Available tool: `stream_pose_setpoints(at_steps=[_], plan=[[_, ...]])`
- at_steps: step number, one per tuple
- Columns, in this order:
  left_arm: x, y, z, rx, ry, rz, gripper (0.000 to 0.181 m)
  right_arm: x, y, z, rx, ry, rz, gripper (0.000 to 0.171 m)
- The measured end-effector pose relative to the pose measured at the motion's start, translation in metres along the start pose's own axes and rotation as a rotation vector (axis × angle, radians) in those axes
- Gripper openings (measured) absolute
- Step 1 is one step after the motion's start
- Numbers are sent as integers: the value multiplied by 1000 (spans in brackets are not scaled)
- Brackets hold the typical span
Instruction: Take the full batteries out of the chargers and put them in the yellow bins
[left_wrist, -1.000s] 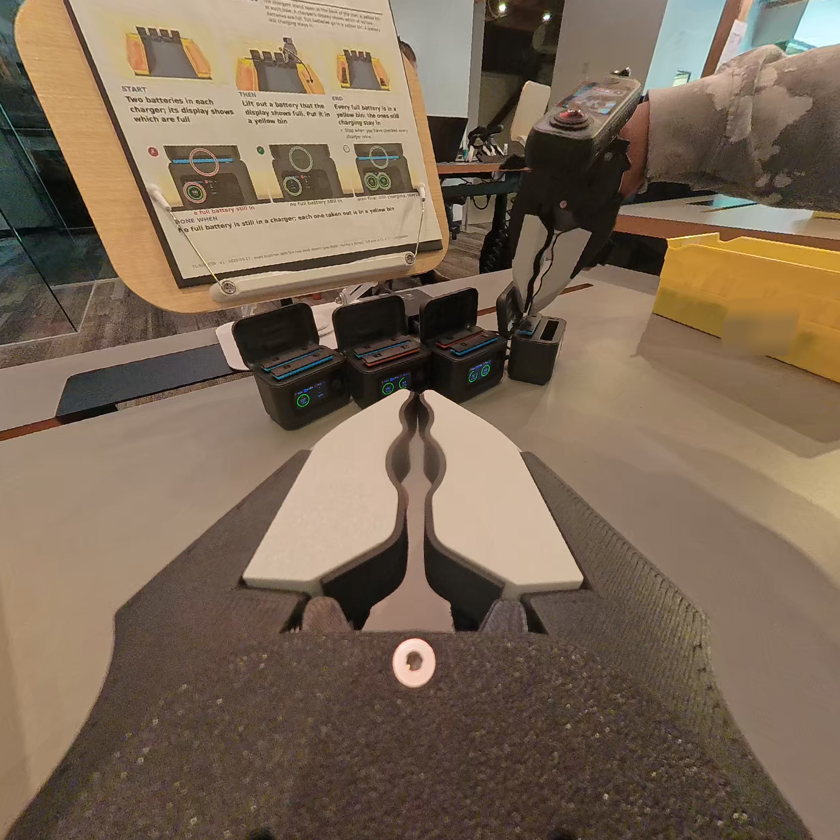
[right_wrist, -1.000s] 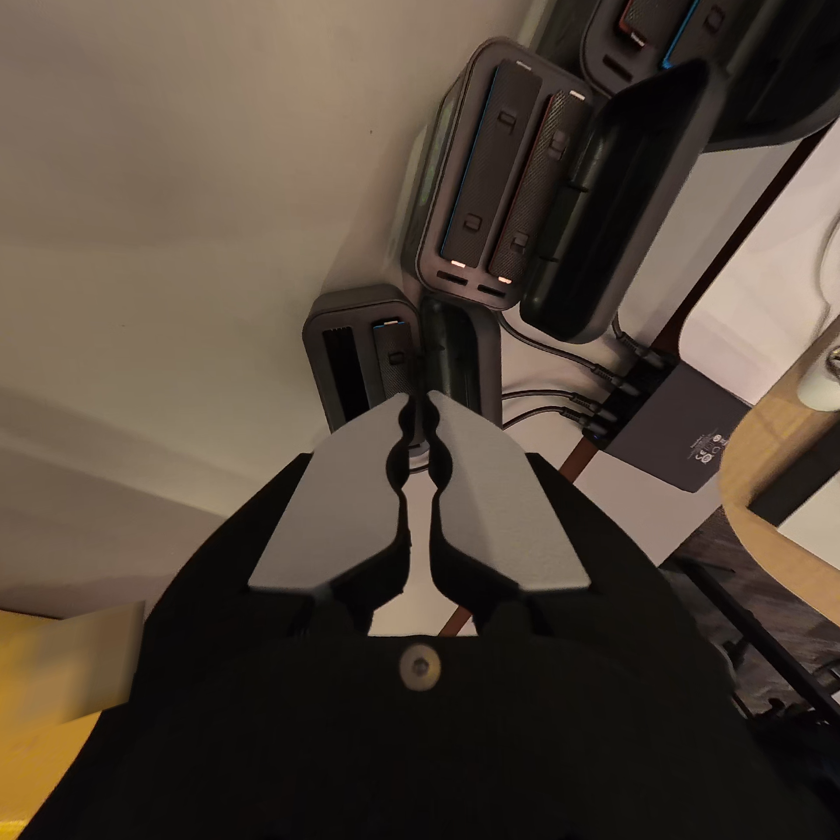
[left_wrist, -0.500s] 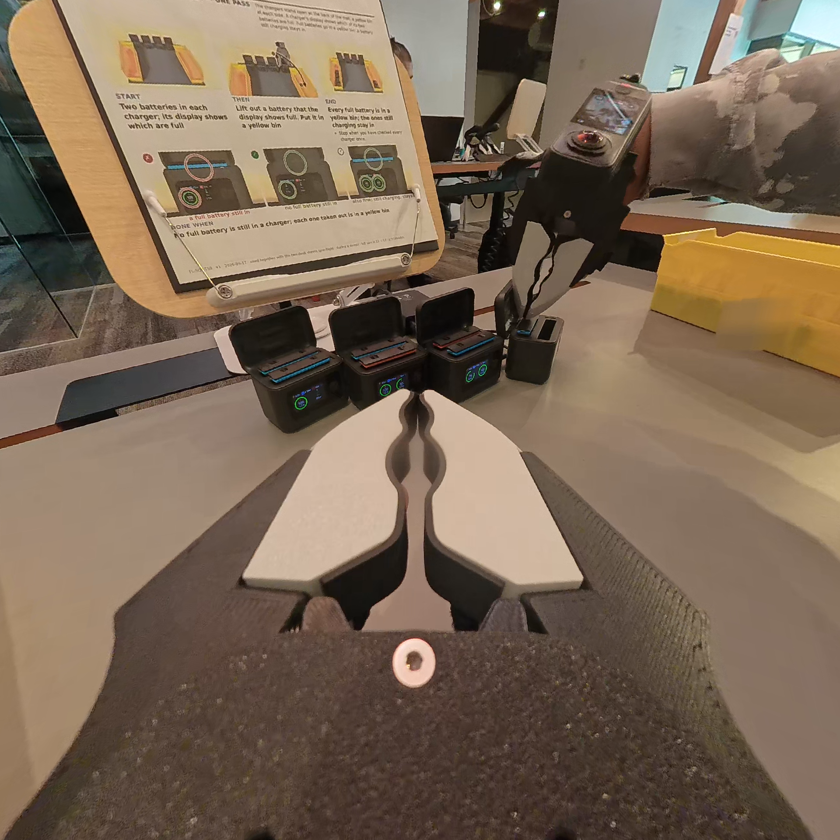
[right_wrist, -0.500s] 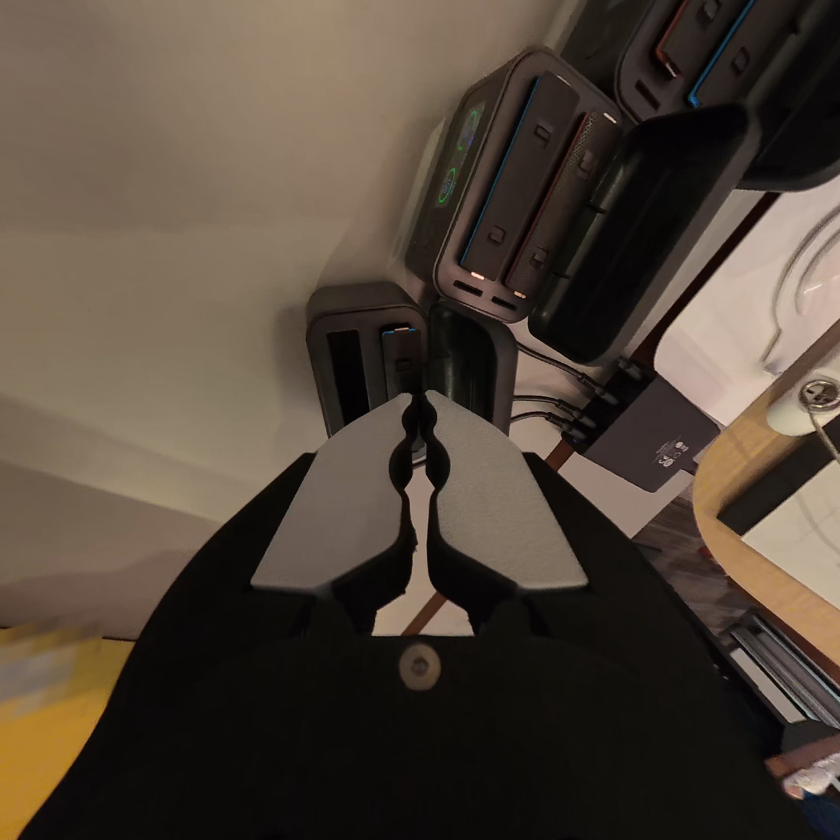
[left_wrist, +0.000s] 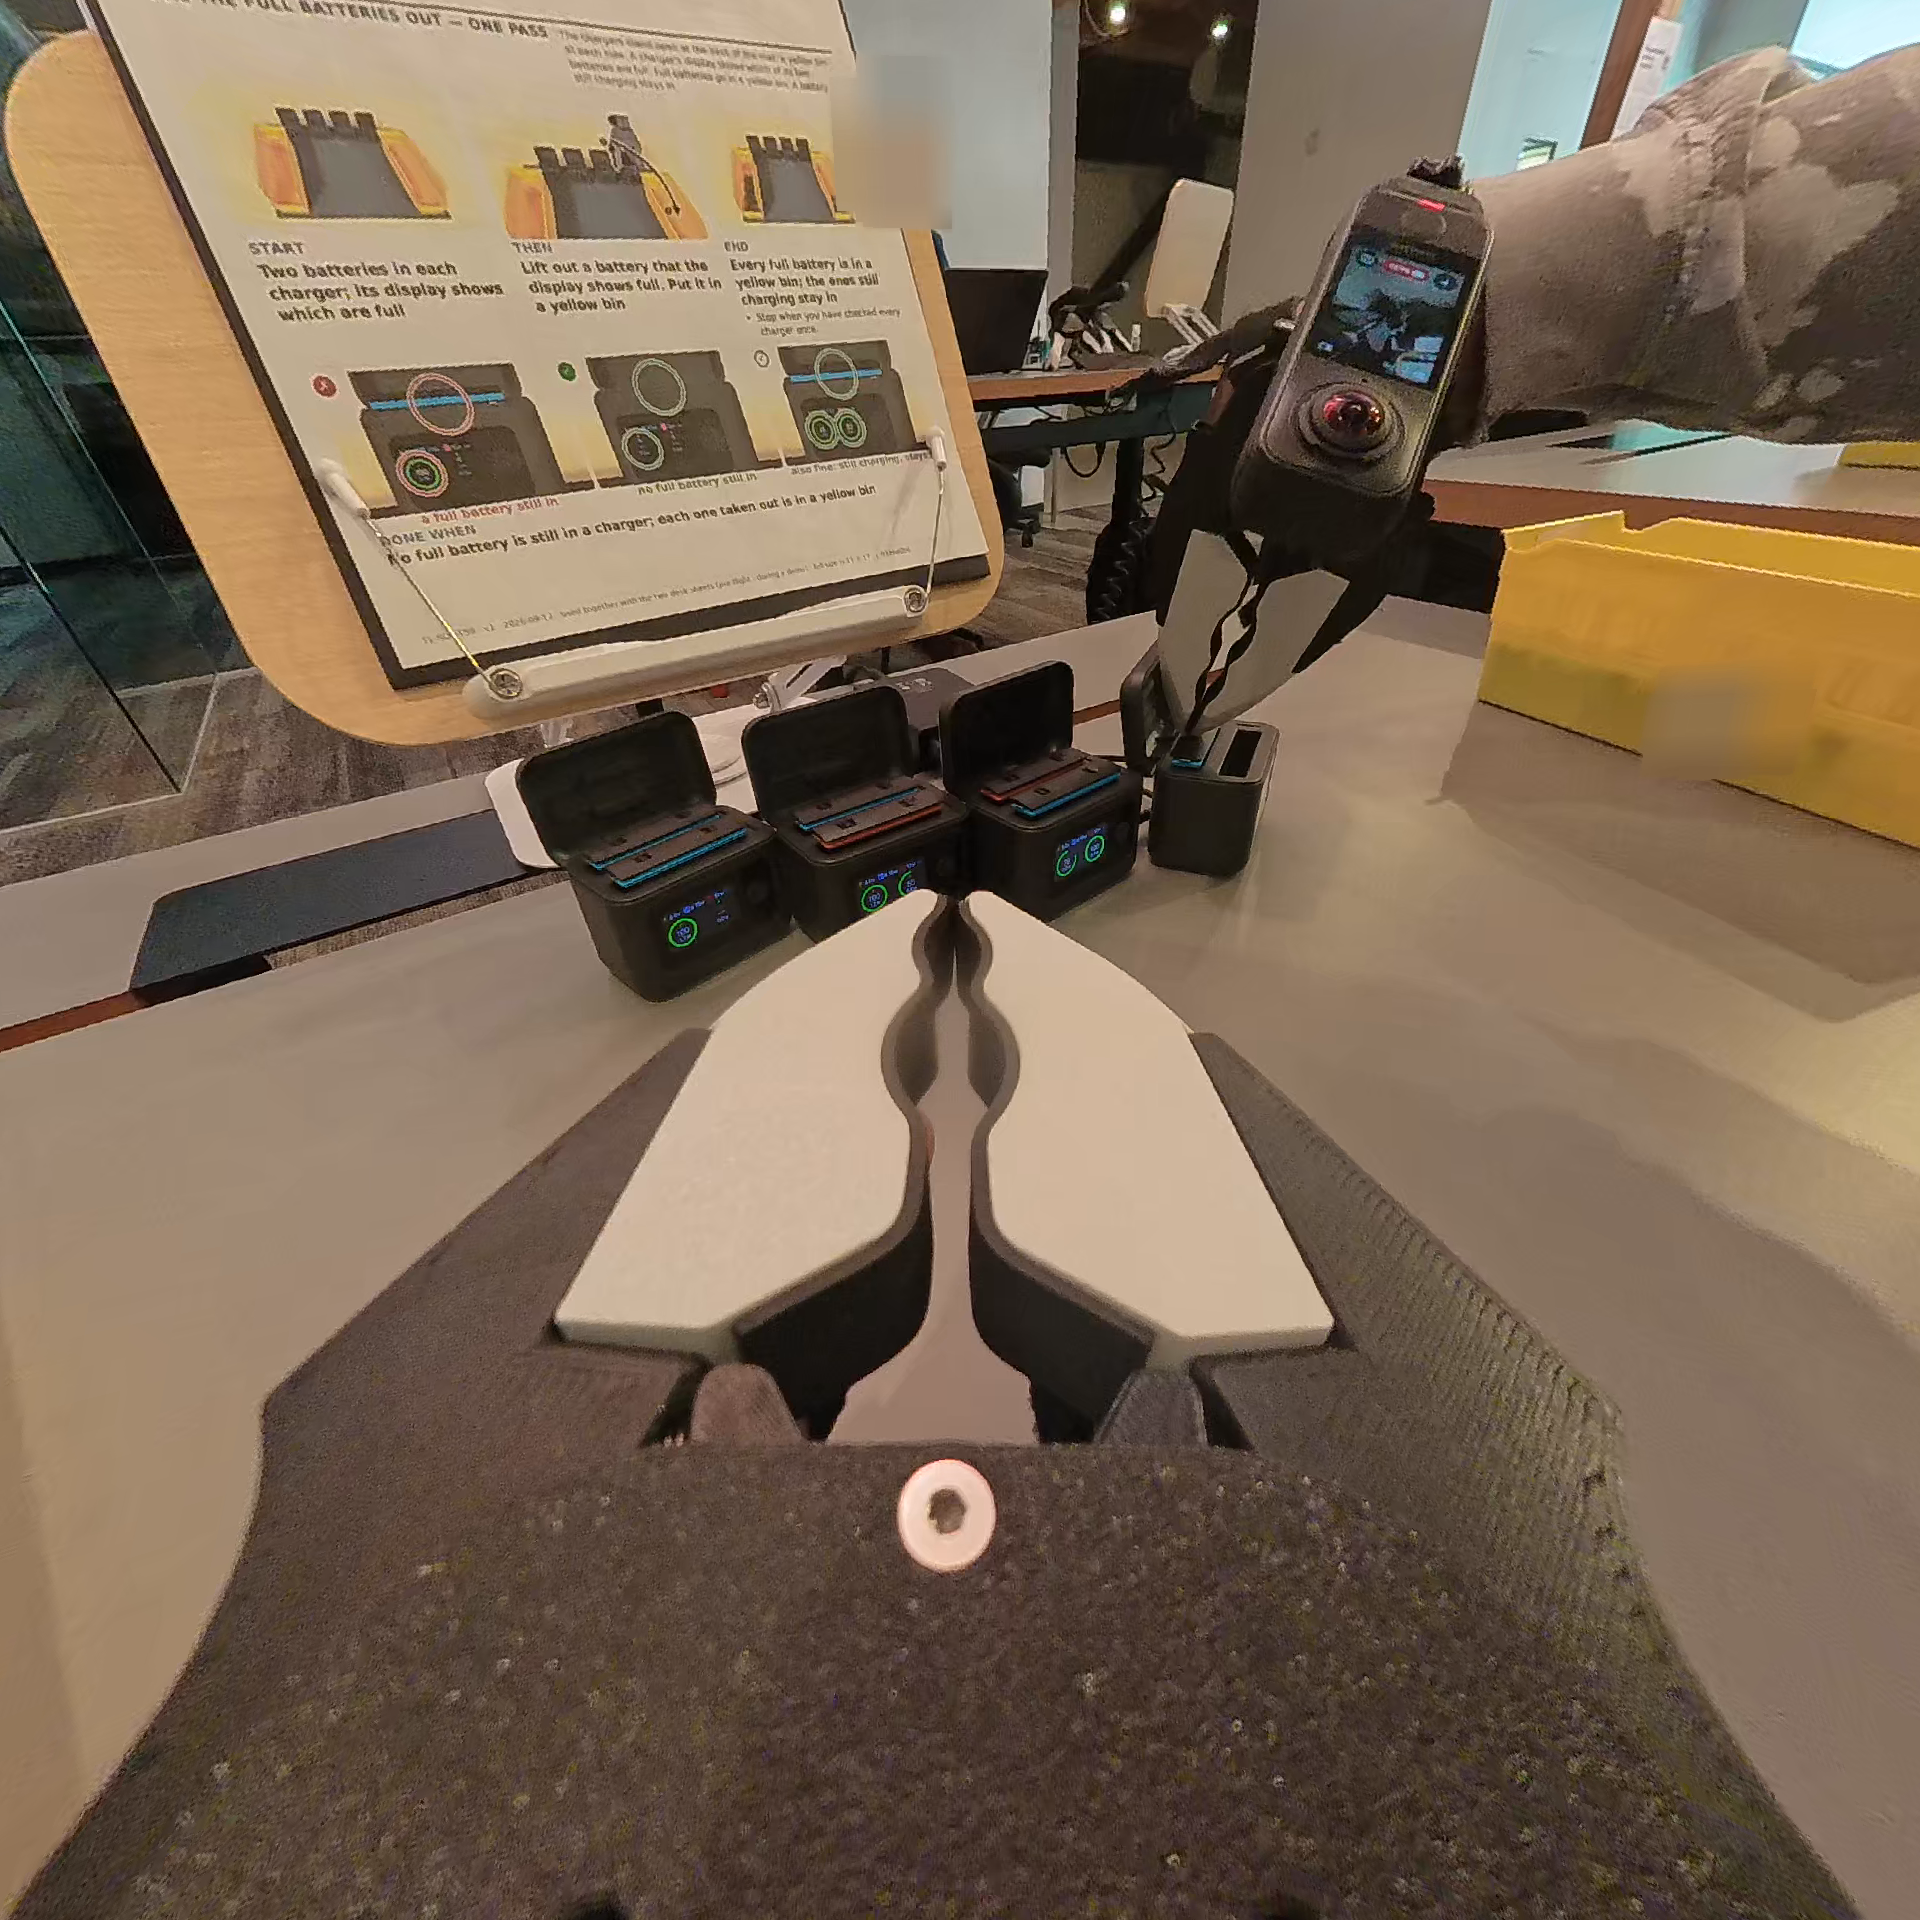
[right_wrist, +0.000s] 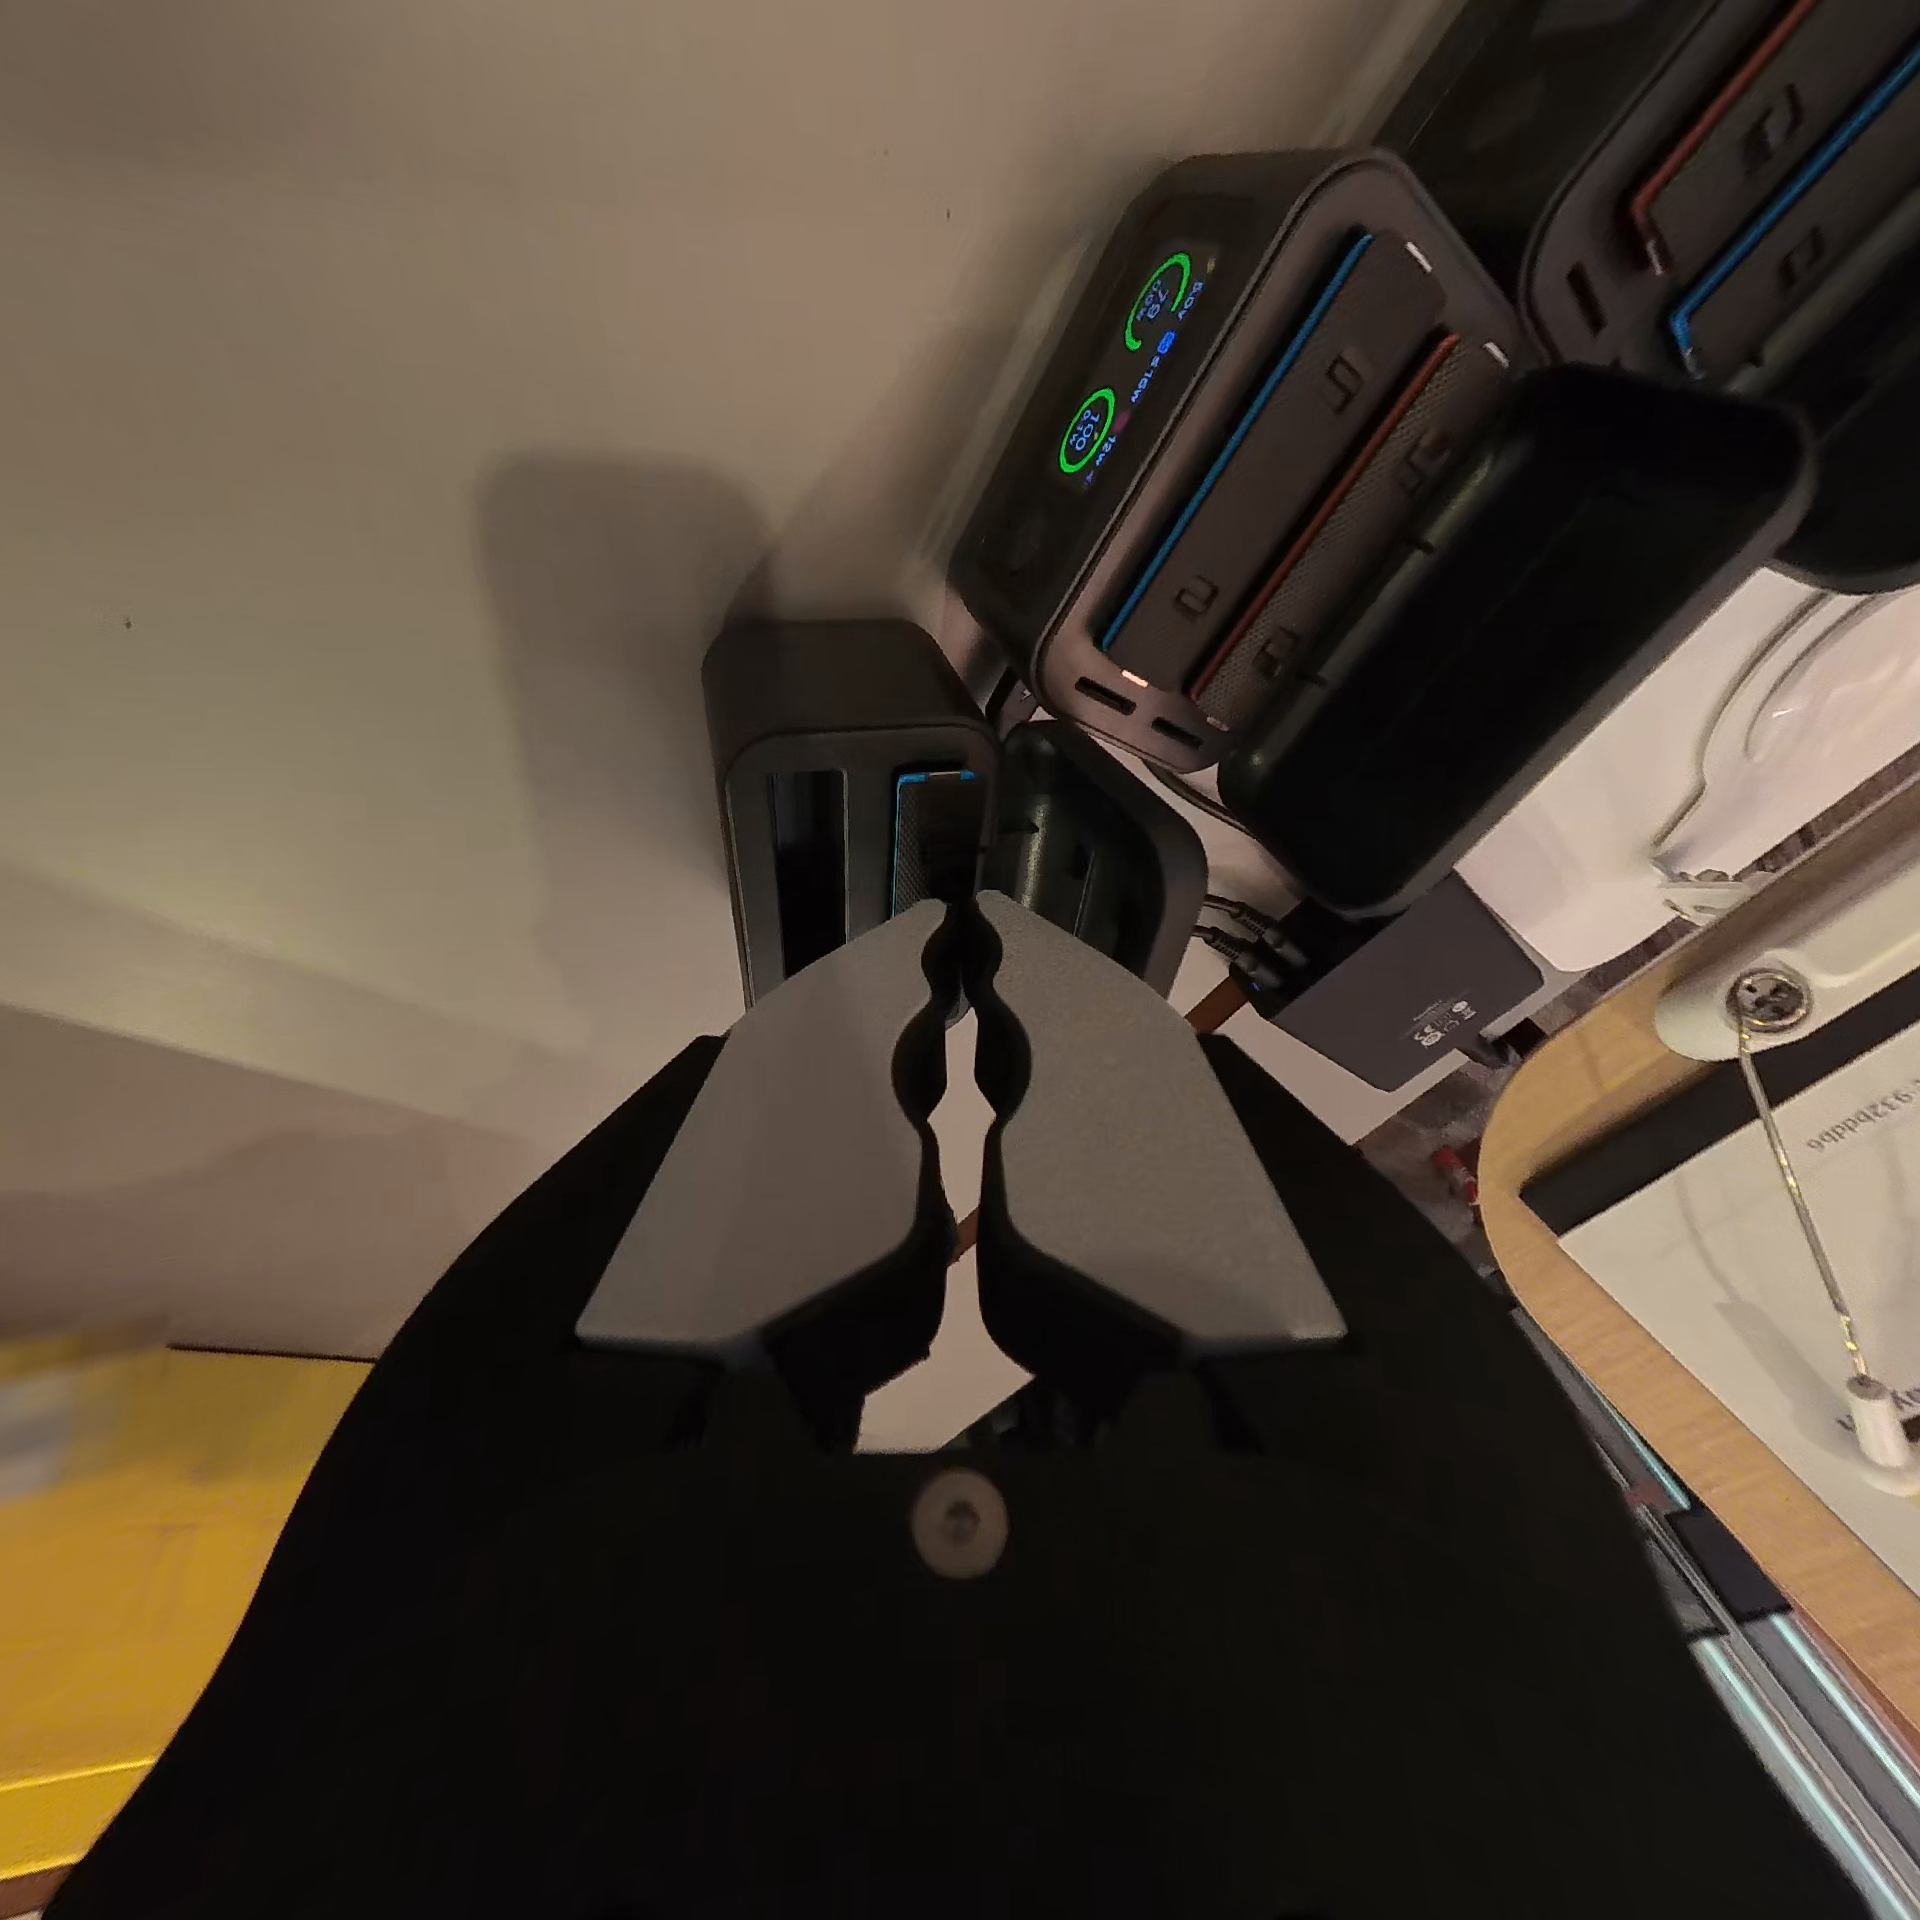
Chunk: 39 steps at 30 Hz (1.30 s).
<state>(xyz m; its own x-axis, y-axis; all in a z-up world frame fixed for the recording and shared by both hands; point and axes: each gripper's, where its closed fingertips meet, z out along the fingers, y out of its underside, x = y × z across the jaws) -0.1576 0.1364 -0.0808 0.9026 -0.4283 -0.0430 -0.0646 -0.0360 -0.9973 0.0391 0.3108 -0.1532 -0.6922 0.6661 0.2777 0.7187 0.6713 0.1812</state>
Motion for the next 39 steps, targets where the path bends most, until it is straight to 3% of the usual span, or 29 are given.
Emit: stream_pose_setpoints(at_steps=[6, 11, 15, 20, 25, 31, 34, 39], plan=[[0, 0, 0, -2, -3, -3, 0, 7, -2, -14, 83, 78, 139, 0], [0, -4, -2, 12, -5, -4, 0, 29, -19, -82, 441, 384, 545, 0], [0, -7, -3, 22, -9, -3, 0, 12, -16, -118, 667, 622, 927, 0], [-1, -9, -4, 27, -21, 5, 0, -40, -5, -114, 766, 810, 1370, 0], [-5, -11, -5, 33, -36, 4, 0, -89, -14, -95, 863, 819, 1660, 0], [-12, -22, -10, 57, -59, -7, 0, -105, -12, -87, 954, 893, 1716, 0], [-22, -44, -23, 94, -87, 9, 0, -104, -11, -90, 993, 899, 1692, 0], [-73, -83, -60, 71, -189, 141, 0, -109, -8, -96, 1003, 920, 1667, 0]])
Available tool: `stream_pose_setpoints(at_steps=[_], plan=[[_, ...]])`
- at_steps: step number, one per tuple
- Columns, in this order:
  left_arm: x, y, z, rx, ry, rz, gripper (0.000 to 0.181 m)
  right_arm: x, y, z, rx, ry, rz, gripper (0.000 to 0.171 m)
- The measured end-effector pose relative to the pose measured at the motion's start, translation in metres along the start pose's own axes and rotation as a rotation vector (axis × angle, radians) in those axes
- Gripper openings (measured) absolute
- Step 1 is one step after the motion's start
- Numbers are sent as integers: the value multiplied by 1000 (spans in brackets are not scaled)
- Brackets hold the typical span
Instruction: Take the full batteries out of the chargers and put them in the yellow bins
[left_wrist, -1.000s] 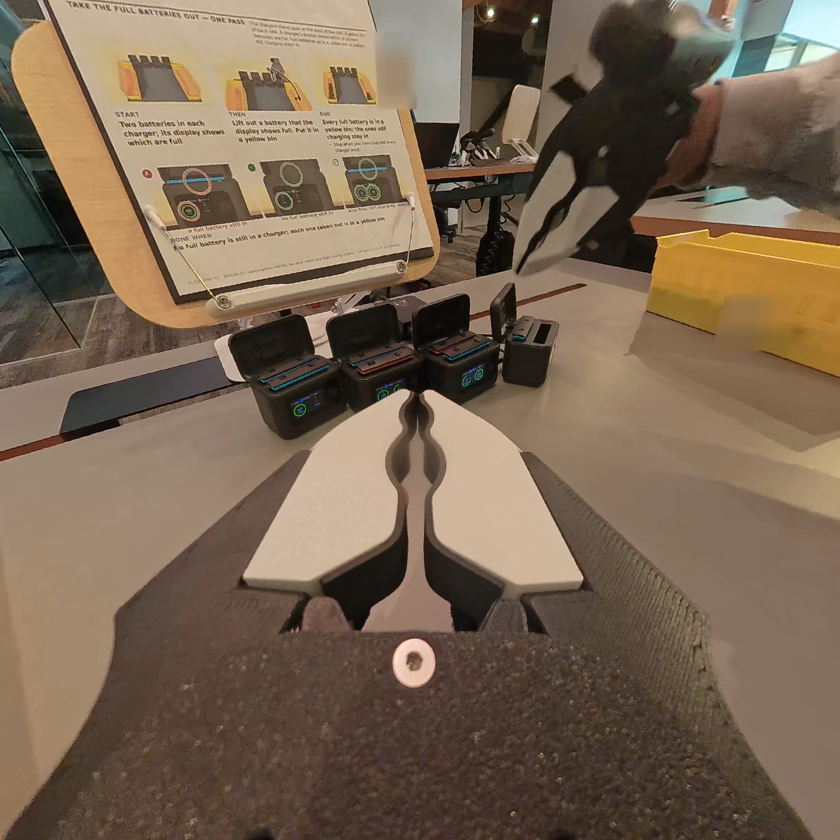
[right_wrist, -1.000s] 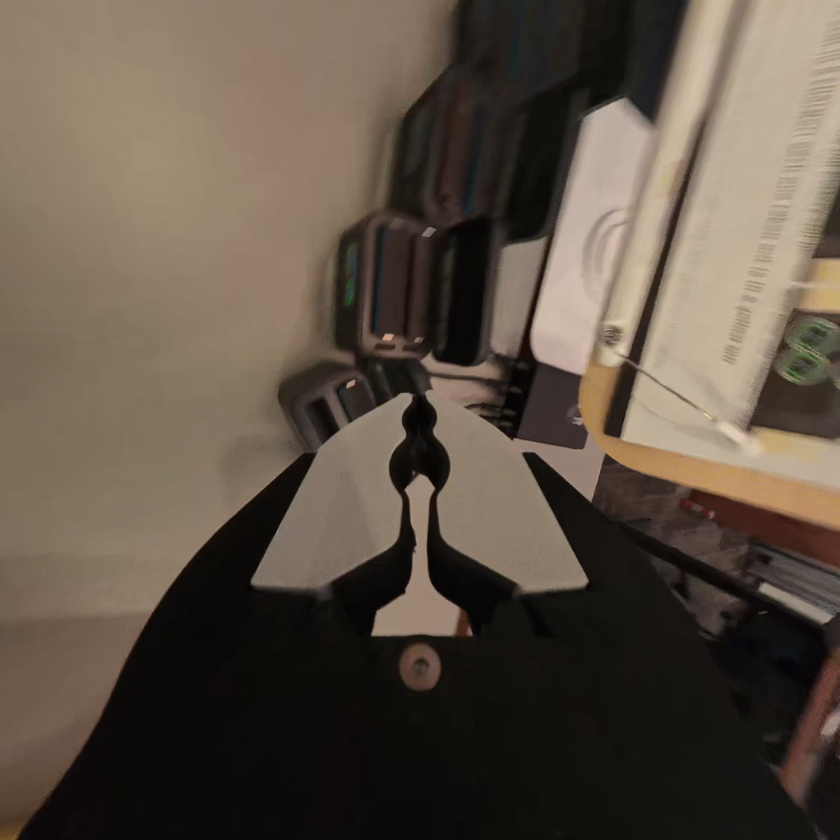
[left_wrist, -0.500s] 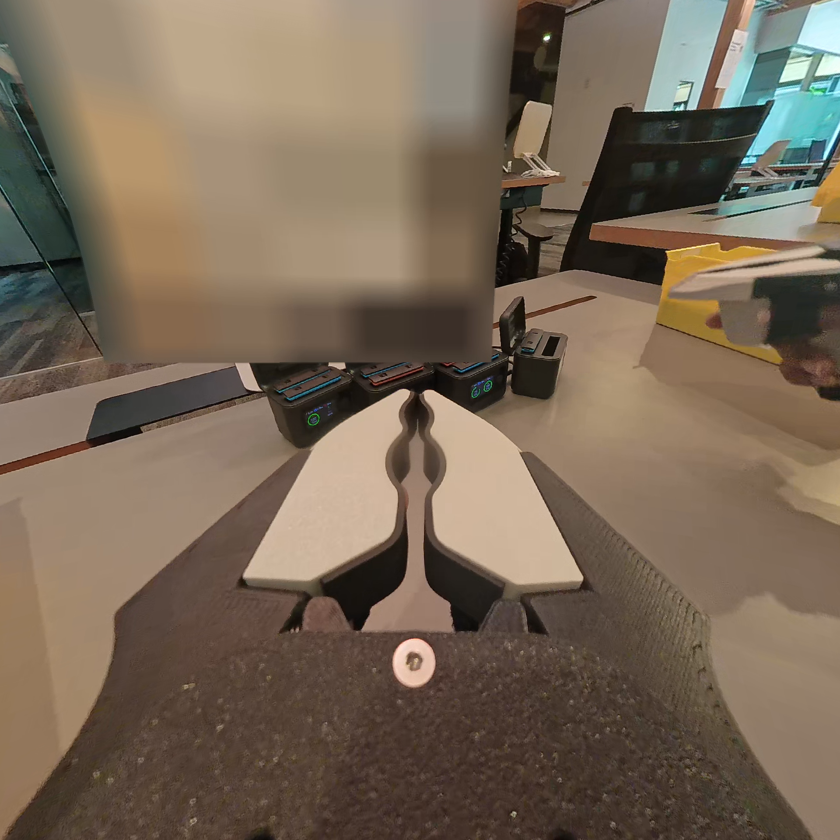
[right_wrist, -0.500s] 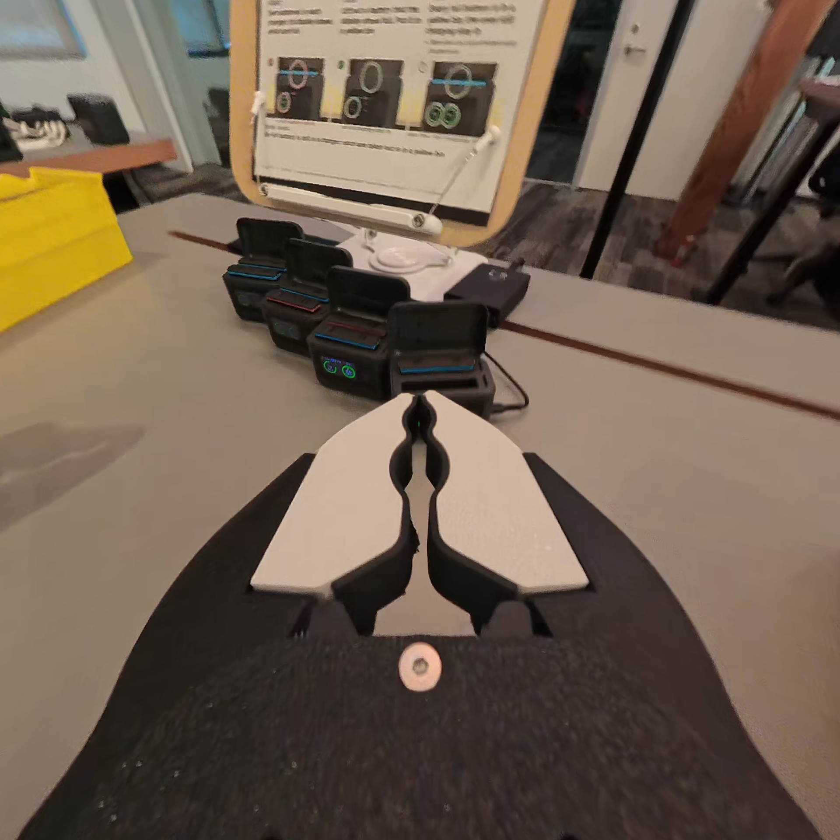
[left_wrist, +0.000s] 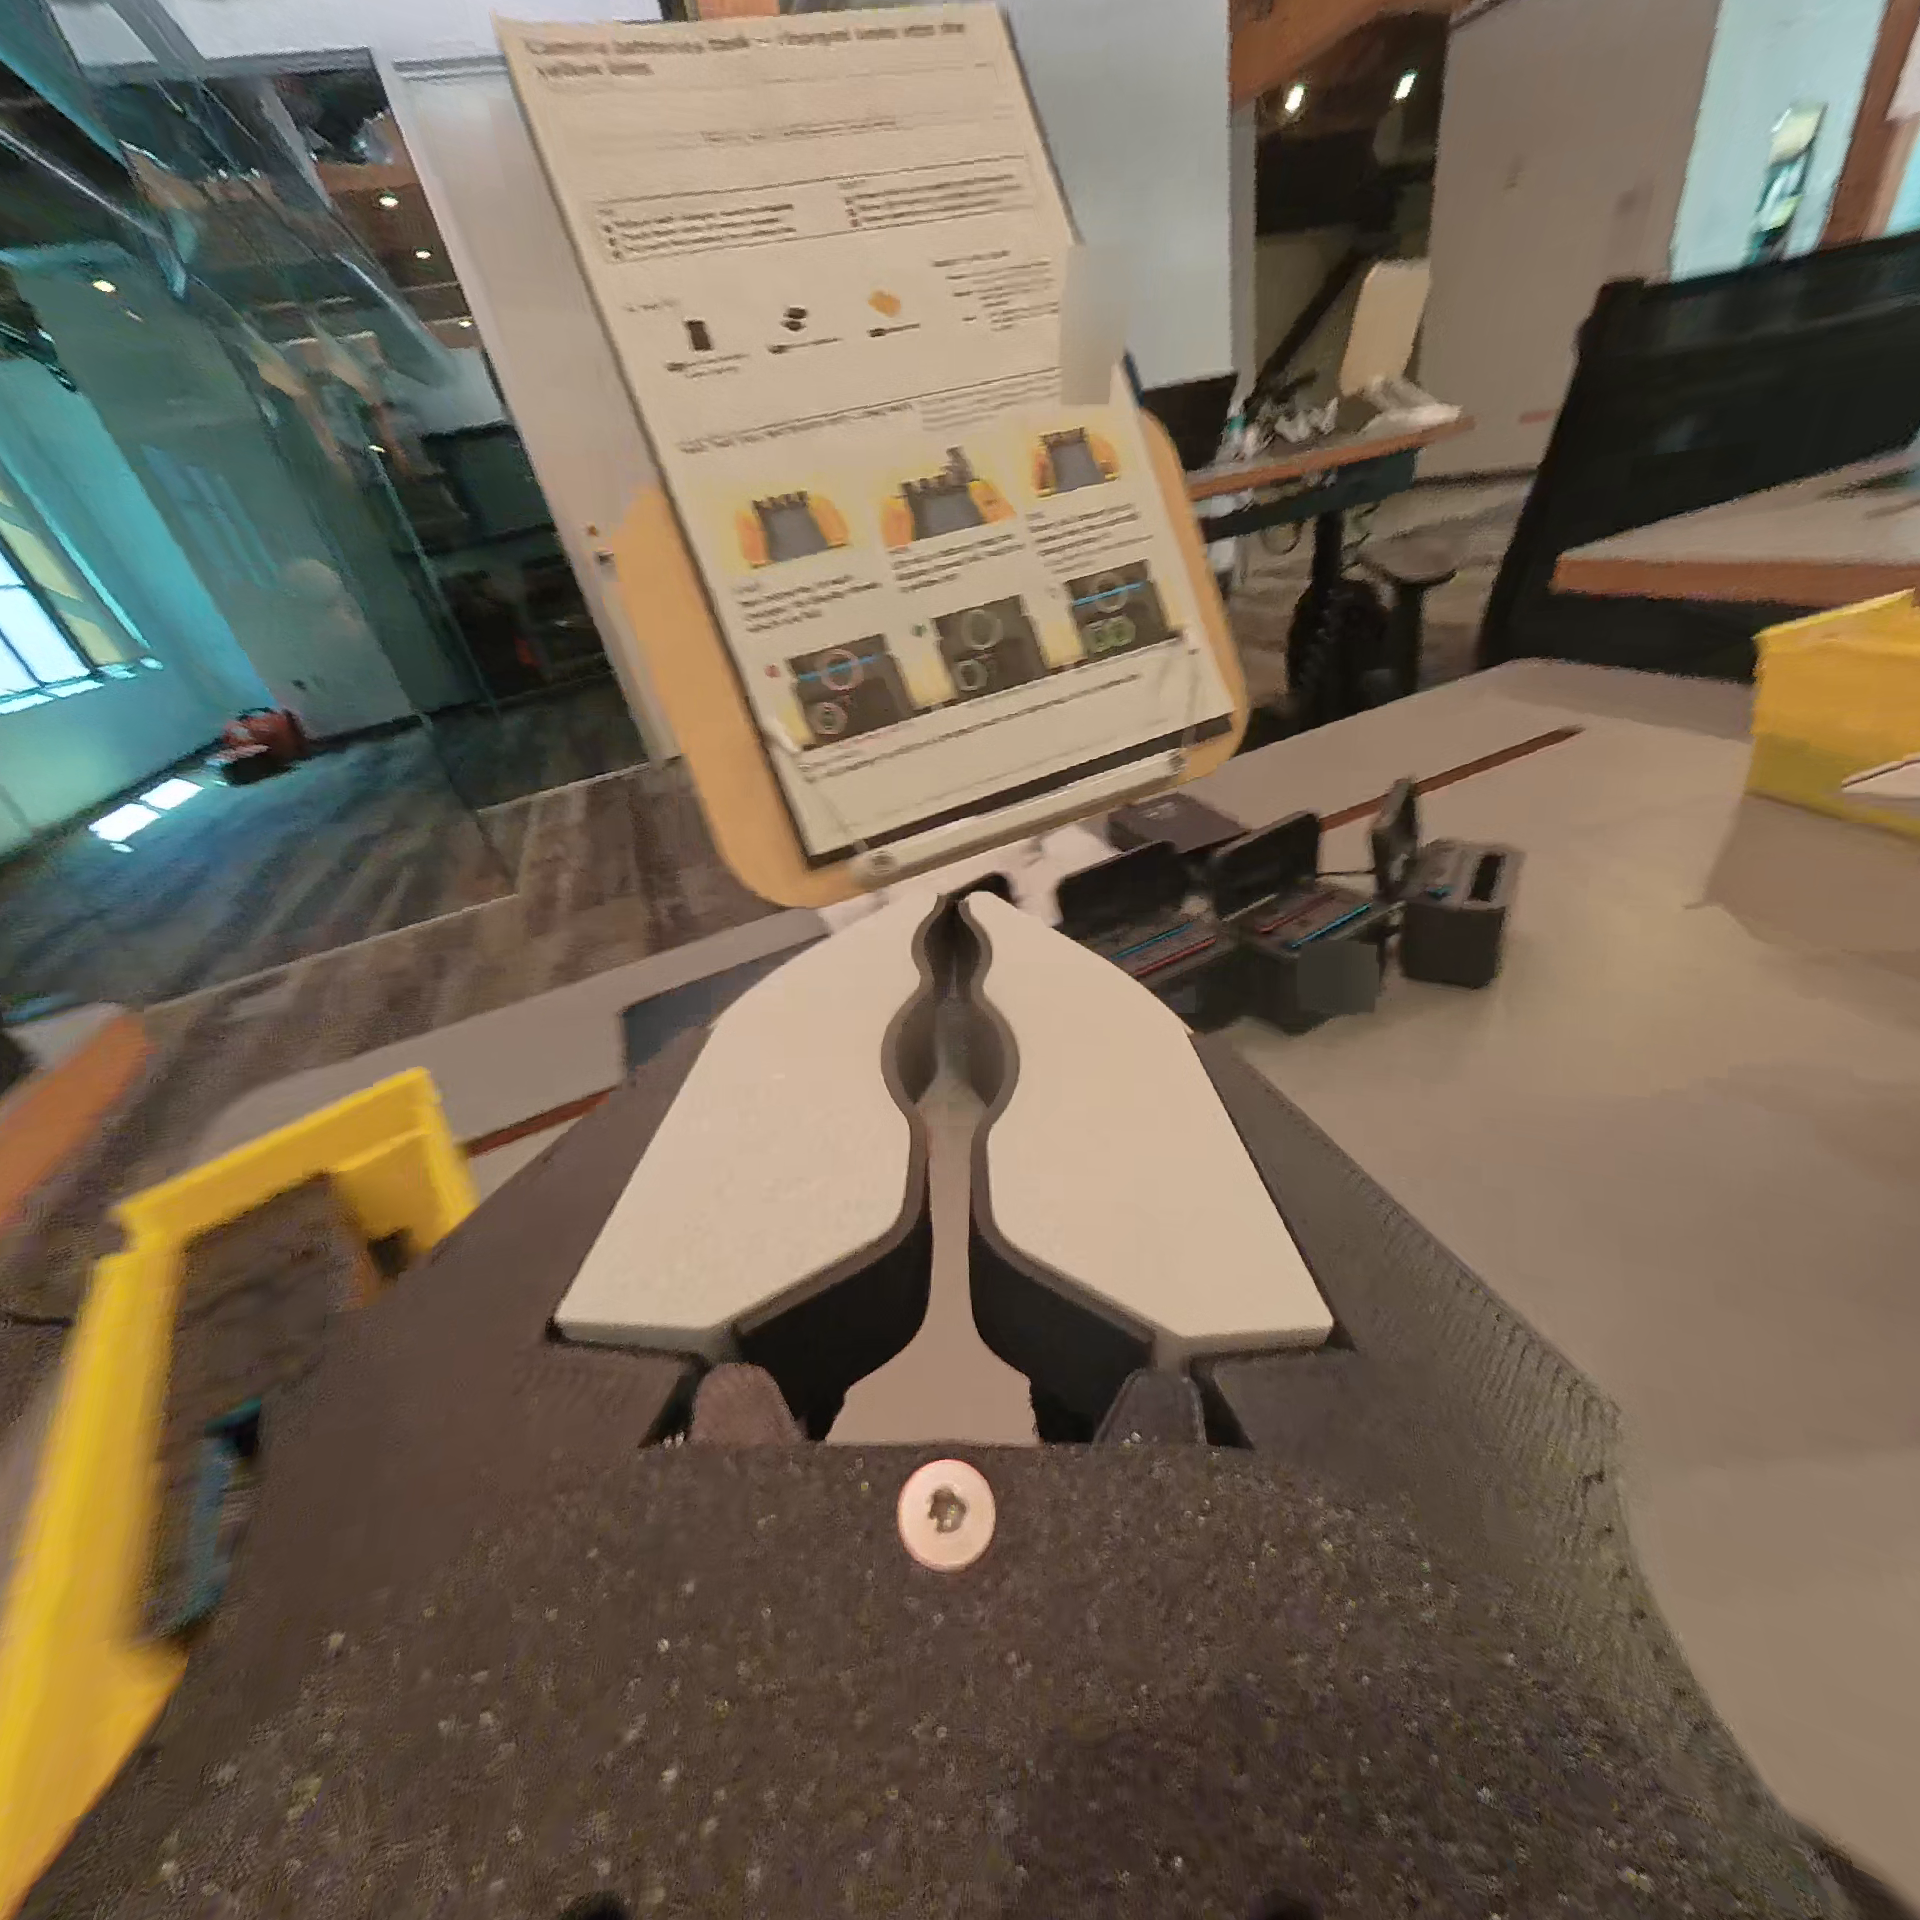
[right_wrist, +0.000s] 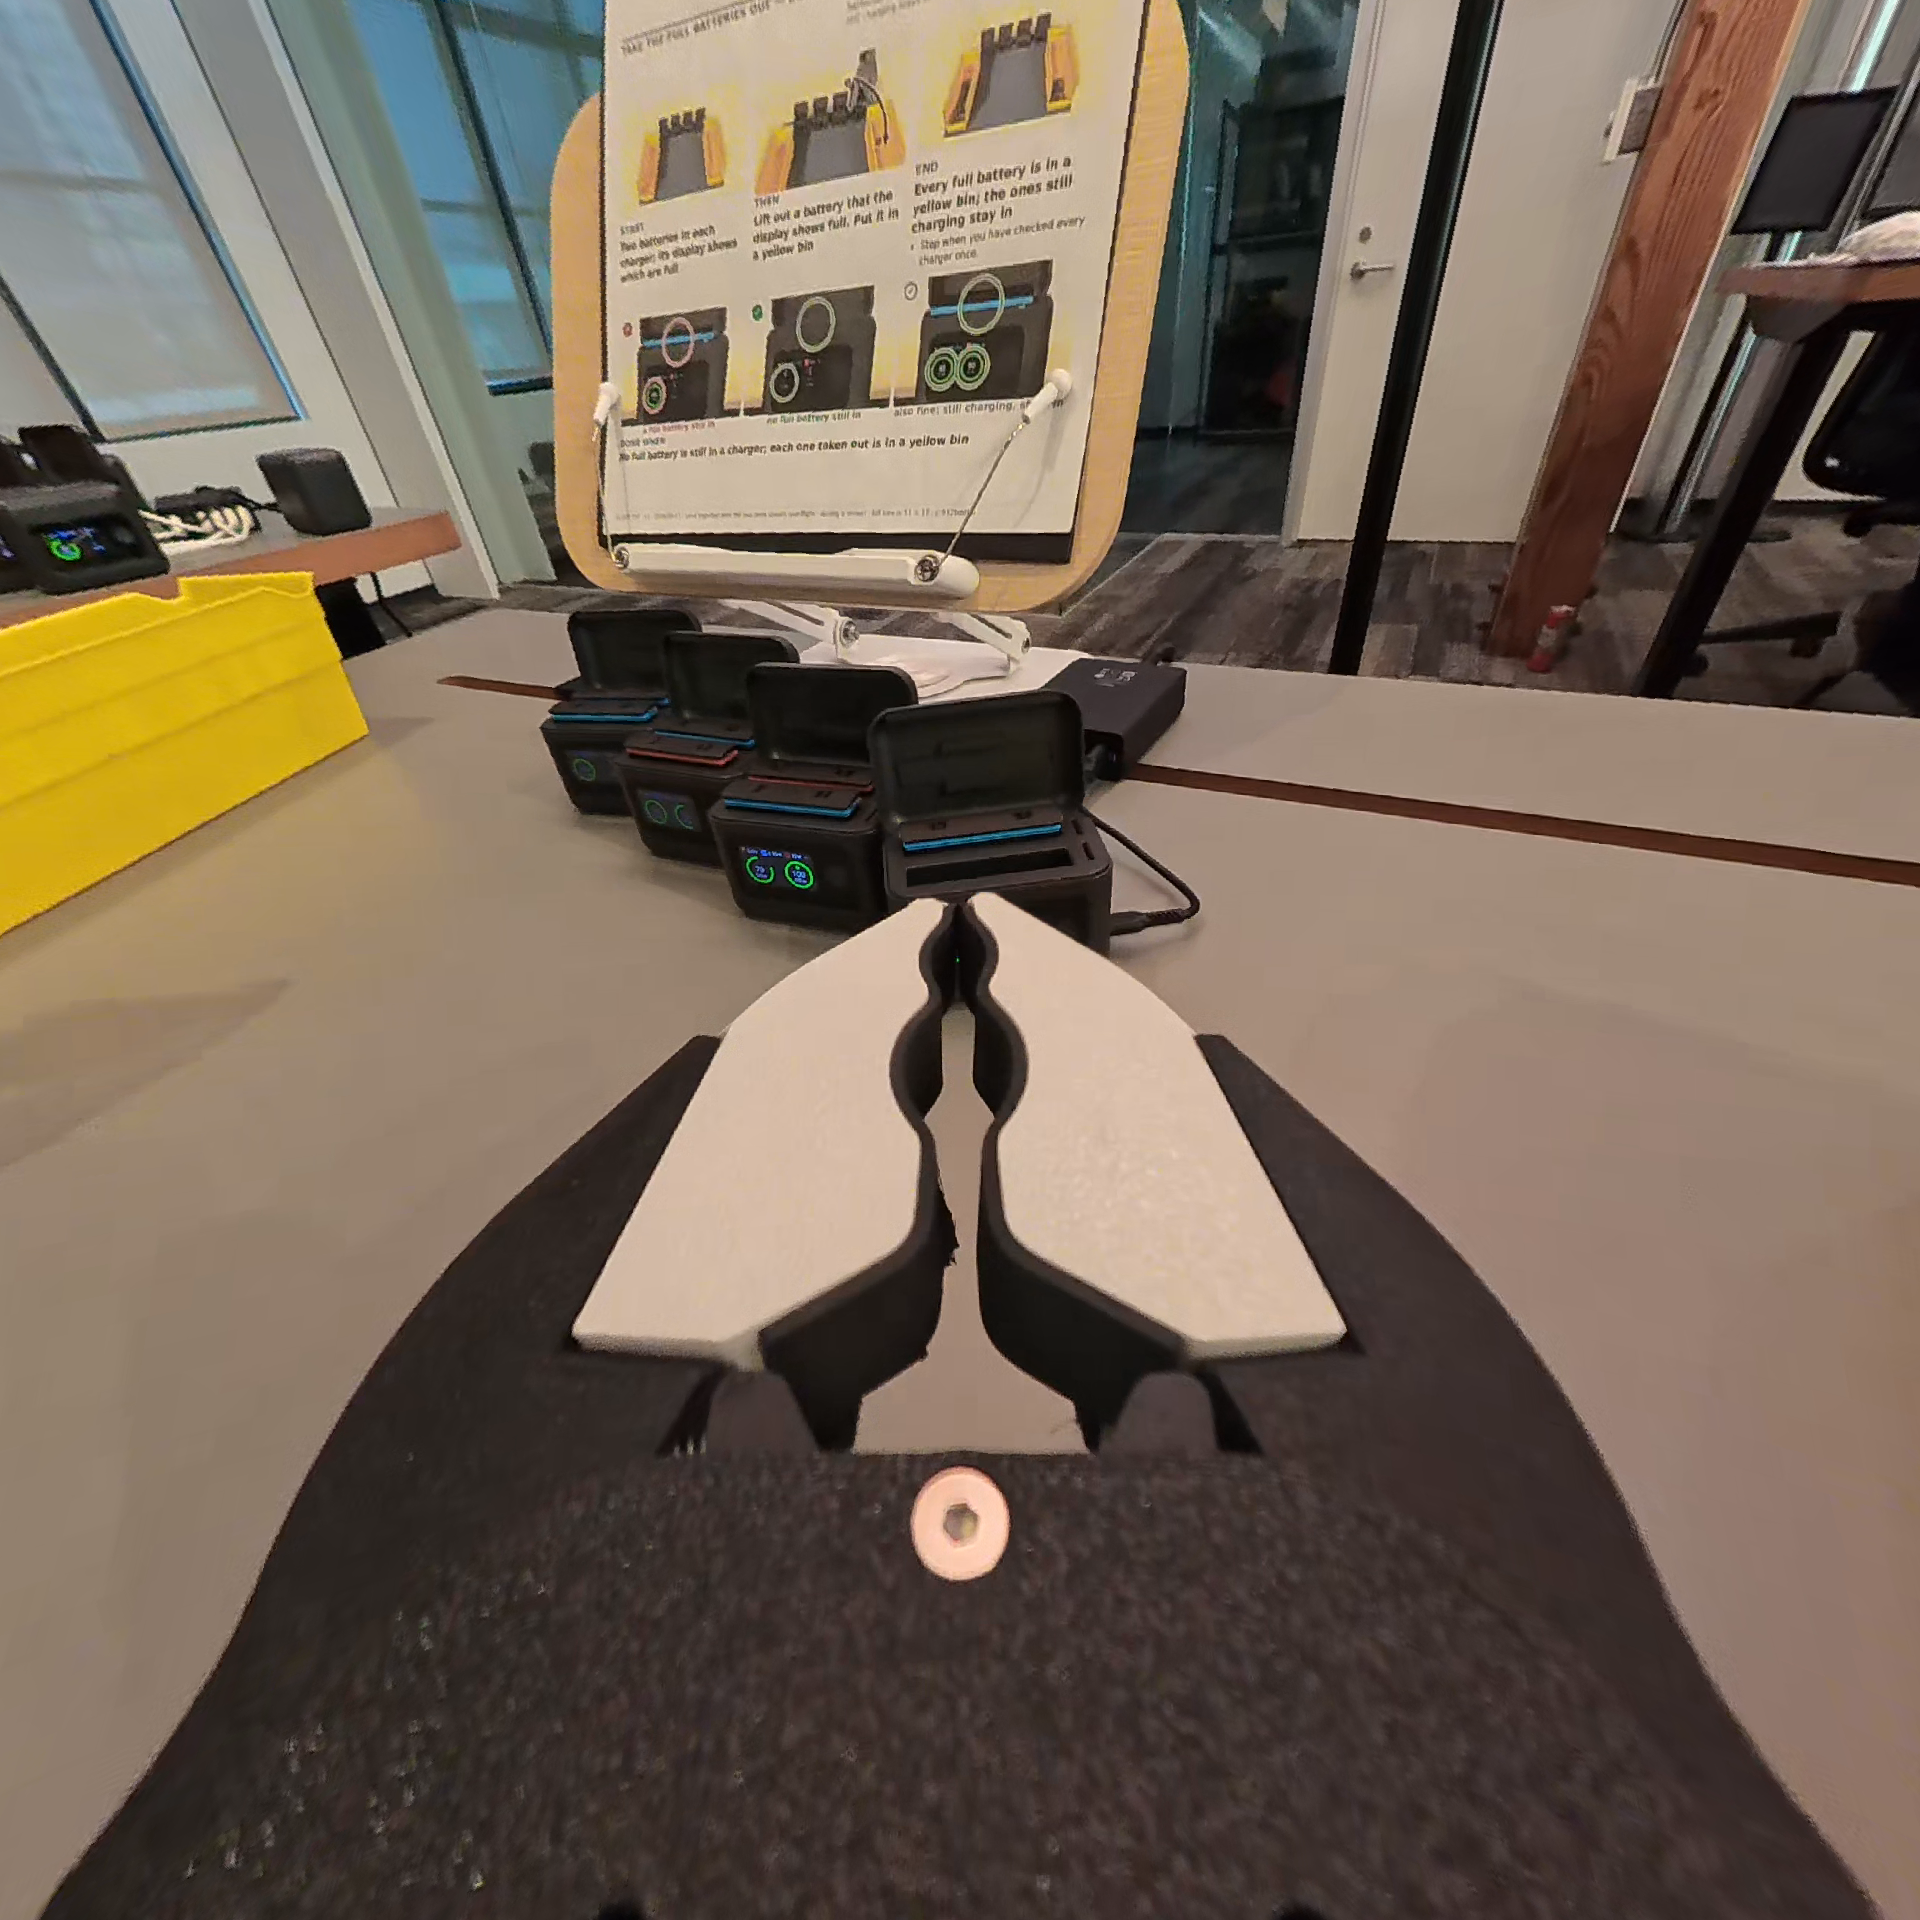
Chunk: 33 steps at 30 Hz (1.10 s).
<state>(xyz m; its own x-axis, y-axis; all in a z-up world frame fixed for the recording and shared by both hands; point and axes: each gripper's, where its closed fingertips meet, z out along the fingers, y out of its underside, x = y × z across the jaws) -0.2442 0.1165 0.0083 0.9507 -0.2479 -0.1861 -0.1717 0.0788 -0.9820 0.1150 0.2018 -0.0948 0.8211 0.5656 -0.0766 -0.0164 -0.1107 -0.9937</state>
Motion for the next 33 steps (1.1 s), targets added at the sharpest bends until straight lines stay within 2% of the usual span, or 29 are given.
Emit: stream_pose_setpoints(at_steps=[3, 5, 10, 15, 19, 27, 33], plan=[[-50, -2, -13, -107, -35, 153, 0, -5, 1, -4, -2, -22, -11, 0], [-85, 10, -19, -251, -47, 238, 9, -10, 1, -5, -5, -41, -34, 0], [-143, 74, -31, -721, 41, 431, 34, -23, 2, -4, -15, -85, -69, 0], [-171, 138, -42, -1112, 124, 641, 44, -29, 4, -3, -27, -115, -71, 0], [-177, 162, -36, -1253, 228, 743, 46, -32, 7, -3, -39, -132, -65, 0], [-204, 183, -37, -1488, 311, 828, 57, -34, 3, -6, -26, -133, -86, 0], [-208, 190, -40, -1582, 338, 872, 60, -33, -4, -9, 3, -108, -115, 0]])
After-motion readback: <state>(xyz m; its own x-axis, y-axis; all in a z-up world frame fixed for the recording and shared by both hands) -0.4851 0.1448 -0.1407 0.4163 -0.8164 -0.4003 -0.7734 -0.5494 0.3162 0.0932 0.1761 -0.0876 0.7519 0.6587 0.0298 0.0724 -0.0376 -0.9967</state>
